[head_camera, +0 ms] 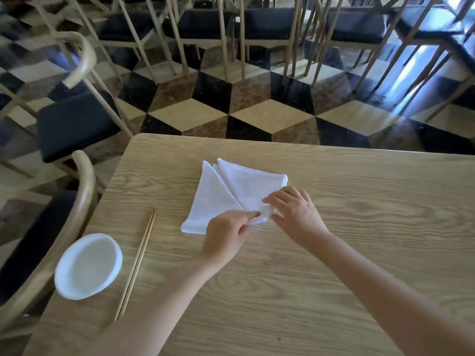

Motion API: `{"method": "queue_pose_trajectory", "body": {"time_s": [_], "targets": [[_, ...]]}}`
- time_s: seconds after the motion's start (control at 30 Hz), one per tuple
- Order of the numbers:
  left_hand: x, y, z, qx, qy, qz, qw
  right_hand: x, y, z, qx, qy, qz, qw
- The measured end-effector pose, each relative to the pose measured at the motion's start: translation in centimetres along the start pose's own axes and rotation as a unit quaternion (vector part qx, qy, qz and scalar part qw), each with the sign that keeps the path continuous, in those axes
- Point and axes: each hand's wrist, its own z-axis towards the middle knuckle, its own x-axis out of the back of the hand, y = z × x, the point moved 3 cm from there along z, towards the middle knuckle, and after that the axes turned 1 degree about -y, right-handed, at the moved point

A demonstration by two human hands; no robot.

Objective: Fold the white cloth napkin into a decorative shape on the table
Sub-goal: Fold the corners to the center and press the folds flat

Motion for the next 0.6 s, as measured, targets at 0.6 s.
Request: {"method": "queue_pose_trajectory", "body": {"time_s": [0.6], "targets": [[16.1, 4.3, 1.6, 0.095, 0.043, -0.139, 0.985, 15.6, -5.5, 7.1, 0.012, -0.035, 0.240, 0.970]]}}
